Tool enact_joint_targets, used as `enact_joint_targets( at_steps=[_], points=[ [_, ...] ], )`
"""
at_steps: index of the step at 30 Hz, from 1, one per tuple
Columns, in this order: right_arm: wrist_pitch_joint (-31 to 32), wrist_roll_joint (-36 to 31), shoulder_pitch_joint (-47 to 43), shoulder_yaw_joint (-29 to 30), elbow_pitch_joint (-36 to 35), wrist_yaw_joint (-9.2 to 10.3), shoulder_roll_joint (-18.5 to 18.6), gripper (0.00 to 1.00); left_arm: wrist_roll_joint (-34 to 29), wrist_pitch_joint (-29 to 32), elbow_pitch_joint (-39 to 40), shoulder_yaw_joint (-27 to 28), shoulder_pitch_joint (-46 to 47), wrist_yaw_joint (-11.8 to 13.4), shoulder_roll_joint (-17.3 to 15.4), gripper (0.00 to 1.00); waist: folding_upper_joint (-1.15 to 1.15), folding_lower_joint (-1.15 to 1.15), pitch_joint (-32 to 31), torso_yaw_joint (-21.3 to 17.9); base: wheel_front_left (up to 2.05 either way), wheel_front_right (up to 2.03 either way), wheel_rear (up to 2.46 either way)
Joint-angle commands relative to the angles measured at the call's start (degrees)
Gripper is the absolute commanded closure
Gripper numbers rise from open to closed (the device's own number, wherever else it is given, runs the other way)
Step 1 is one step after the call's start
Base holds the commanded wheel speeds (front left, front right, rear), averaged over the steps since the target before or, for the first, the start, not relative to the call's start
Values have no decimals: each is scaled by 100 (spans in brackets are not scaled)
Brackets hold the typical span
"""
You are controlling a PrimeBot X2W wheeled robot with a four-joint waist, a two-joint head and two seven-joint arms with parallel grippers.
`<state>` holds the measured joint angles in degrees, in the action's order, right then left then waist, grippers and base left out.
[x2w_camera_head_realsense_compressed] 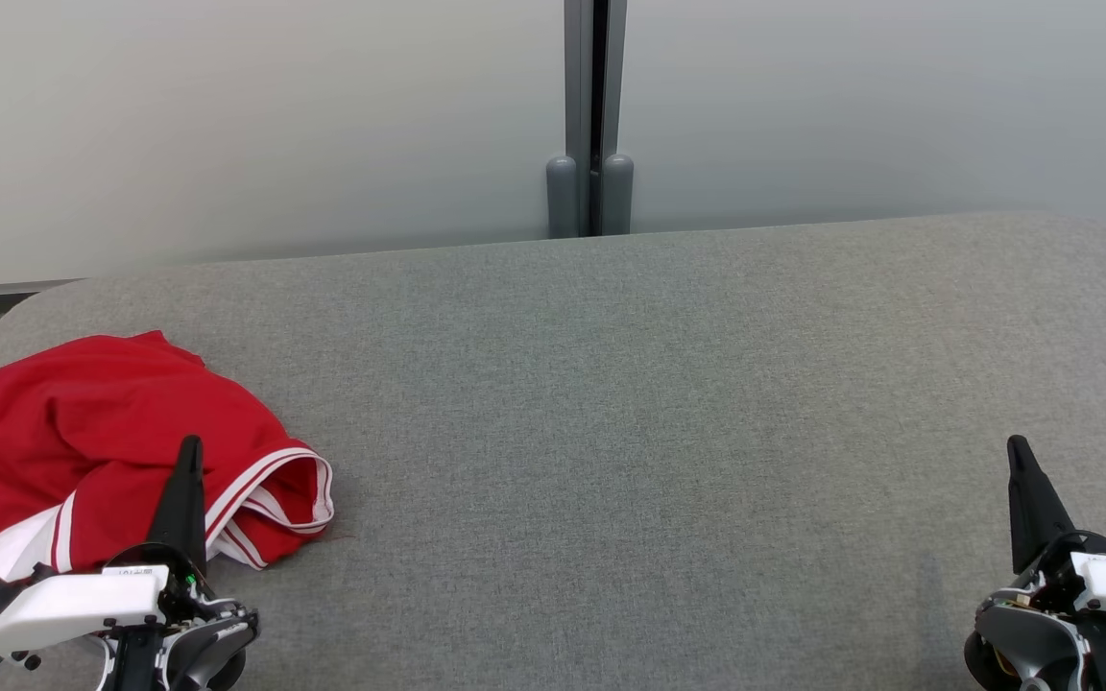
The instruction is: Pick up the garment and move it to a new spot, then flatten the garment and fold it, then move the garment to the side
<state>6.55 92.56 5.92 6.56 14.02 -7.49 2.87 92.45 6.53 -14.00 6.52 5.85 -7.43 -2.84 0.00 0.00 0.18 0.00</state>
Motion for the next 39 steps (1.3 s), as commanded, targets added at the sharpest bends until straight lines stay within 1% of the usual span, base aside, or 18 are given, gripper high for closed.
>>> enact_joint_targets(
  at_steps=[1, 23, 24, 28, 39],
  points=[
    [8, -29, 55, -5, 4, 0, 6, 100, -8, 11, -6, 12, 72, -24, -13, 100, 0, 0, 0, 0, 0, 0, 0],
    [7, -29, 55, -5, 4, 0, 6, 100, -8, 11, -6, 12, 72, -24, -13, 100, 0, 0, 0, 0, 0, 0, 0],
    [7, -29, 55, -5, 4, 0, 6, 0, -8, 11, -6, 12, 72, -24, -13, 0, 0, 0, 0, 0, 0, 0, 0],
    [-2, 8, -156, -6, 168, 1, -51, 0, 0, -3, -173, -17, -202, 2, 61, 0, 0, 0, 0, 0, 0, 0, 0],
    [-325, -357, -131, -133, -37, 1, -40, 0, -121, -324, 100, -39, -218, 1, 48, 0, 0, 0, 10, -11, 0, 0, 0]
  ],
)
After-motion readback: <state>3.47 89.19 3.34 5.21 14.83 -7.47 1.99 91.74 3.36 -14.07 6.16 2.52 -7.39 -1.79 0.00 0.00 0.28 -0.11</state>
